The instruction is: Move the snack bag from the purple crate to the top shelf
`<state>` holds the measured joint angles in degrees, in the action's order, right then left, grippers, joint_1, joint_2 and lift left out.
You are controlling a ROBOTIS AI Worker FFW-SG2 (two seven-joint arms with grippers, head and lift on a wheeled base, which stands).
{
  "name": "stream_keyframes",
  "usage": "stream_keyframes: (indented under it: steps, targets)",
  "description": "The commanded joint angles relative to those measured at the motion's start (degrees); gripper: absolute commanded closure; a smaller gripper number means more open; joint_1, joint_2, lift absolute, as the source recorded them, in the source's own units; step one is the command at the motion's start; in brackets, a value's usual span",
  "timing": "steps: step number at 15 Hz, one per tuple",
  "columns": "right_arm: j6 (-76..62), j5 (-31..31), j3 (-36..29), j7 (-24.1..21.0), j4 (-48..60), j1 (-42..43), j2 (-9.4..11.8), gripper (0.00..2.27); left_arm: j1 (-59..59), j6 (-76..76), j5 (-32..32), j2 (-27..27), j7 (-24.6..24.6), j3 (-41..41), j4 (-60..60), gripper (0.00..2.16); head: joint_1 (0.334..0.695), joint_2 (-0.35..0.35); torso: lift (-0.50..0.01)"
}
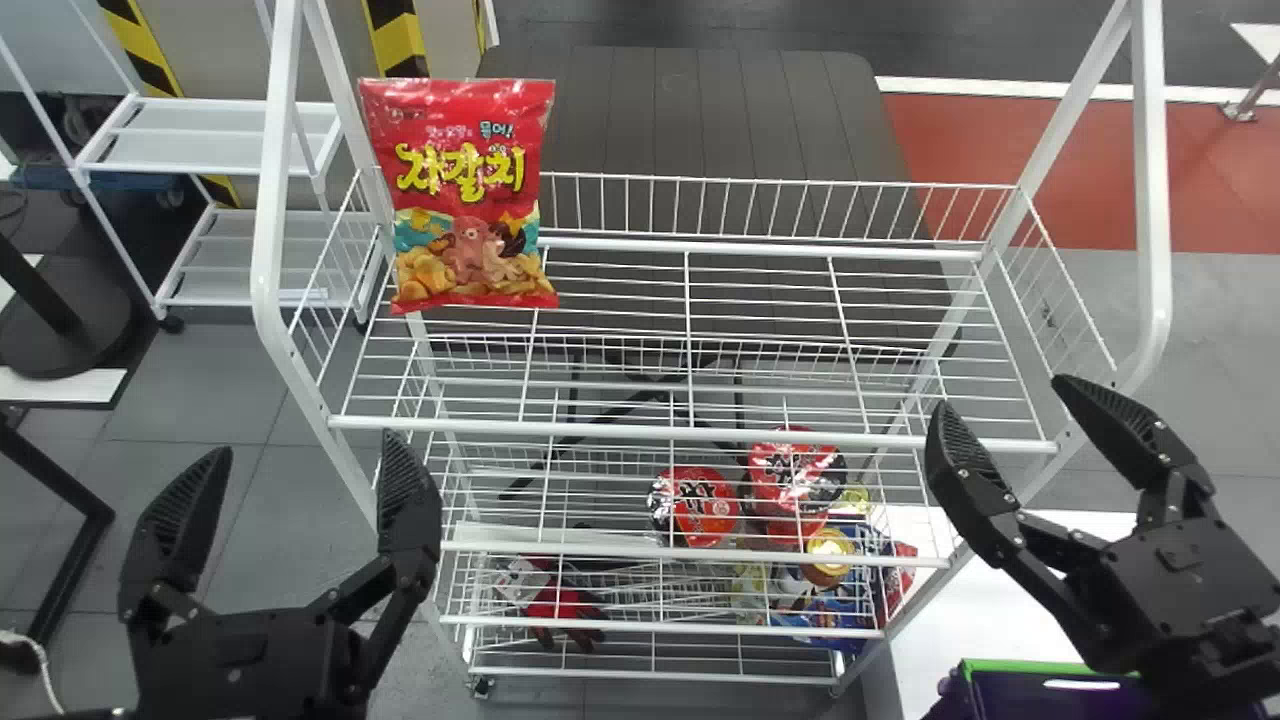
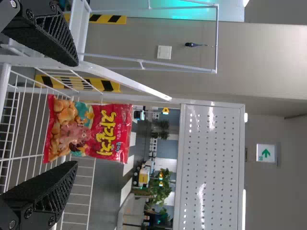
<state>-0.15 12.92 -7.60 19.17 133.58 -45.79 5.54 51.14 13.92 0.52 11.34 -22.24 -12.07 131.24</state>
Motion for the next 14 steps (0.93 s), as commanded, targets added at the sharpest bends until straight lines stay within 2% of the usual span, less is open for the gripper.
stream_keyframes:
  steps: [1,11,14]
  targets:
    - [0.11,0.0,-0.31,-0.01,0.28,-0.09,0.0,0.16,0.01,0.18,0.01,0.0,0.09,-0.32,0.07,0.08,0.695,-0.016,0.0]
    - [-0.06,0.09,-0.75,-0.01,0.28,-0.44,-0.09,0.16,0.1,1.76,1.41,0.09,-1.58,-1.29,0.07,0.08,0.695,-0.032,0.0]
    - [3.98,0.0,-0.66,-0.71,0.63,-0.36,-0.26,0.17,0.18,2.11,1.5,0.09,-1.41,-1.29,0.07,0.07,0.695,-0.036,0.0]
